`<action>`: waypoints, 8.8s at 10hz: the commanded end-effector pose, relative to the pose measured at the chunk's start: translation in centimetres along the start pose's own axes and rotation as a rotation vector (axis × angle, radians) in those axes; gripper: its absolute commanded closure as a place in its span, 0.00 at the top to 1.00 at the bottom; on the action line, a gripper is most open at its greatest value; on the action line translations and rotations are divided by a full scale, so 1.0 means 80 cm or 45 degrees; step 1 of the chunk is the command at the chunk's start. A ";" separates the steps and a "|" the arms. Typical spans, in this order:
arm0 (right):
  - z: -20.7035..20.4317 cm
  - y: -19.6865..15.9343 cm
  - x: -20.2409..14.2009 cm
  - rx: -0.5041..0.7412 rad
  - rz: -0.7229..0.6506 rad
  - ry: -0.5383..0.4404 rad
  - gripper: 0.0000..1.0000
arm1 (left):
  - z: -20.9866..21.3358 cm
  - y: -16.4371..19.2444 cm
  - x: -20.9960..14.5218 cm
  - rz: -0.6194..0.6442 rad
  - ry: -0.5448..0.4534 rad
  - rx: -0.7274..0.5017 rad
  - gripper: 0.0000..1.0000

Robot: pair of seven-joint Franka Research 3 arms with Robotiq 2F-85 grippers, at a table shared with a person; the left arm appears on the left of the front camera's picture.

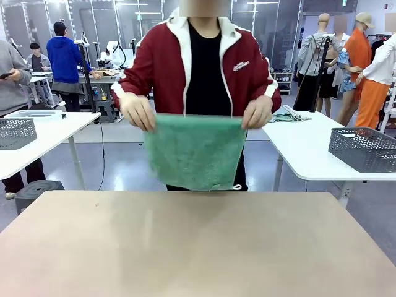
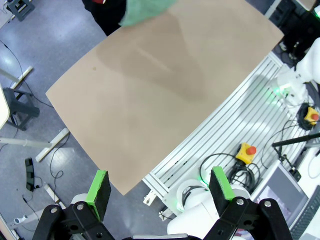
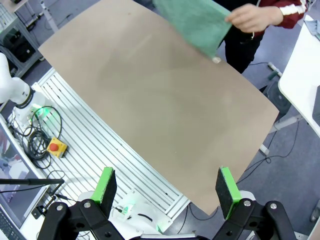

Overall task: Fold the towels and place them in the basket.
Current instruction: When a person lays out a Towel with hook on the table, fold it in half twice.

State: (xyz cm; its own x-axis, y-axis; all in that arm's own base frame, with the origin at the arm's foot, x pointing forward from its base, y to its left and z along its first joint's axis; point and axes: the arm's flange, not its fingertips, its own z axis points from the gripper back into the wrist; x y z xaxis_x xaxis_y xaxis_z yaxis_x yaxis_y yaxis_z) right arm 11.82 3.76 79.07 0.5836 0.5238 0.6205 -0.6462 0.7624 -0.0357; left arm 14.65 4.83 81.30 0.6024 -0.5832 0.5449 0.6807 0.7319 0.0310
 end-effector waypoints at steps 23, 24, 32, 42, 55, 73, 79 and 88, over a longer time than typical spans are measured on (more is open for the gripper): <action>-0.303 -0.010 0.021 0.585 0.628 0.601 1.00 | -0.305 -0.110 0.095 -0.880 0.563 -0.354 1.00; -0.332 -0.001 0.017 0.564 0.679 0.633 1.00 | -0.324 -0.122 0.085 -0.925 0.568 -0.371 1.00; -0.360 0.009 0.011 0.591 0.682 0.672 1.00 | -0.343 -0.135 0.083 -0.942 0.585 -0.399 1.00; -0.532 0.026 -0.041 0.446 0.923 0.851 1.00 | -0.607 -0.209 0.058 -1.061 0.560 -0.368 1.00; -0.629 0.041 -0.055 0.314 0.835 0.836 1.00 | -0.669 -0.204 0.053 -1.122 0.554 -0.309 1.00; -0.697 0.035 -0.129 0.301 0.943 0.806 1.00 | -0.780 -0.169 0.008 -1.154 0.574 -0.104 1.00; -0.700 0.025 -0.146 0.321 0.941 0.767 1.00 | -0.789 -0.164 0.012 -1.140 0.544 -0.118 1.00; -0.708 0.019 -0.153 0.346 0.938 0.761 0.60 | -0.785 -0.156 0.019 -1.103 0.550 -0.163 0.72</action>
State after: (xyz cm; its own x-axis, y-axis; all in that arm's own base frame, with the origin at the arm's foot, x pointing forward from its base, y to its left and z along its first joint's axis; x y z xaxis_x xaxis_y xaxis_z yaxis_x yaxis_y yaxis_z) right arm 35.52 23.14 28.89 0.1135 0.9935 -0.0031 -0.9929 0.1134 -0.0353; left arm 33.55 -27.92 29.15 -0.0602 -0.9982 0.0032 0.9823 -0.0587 0.1781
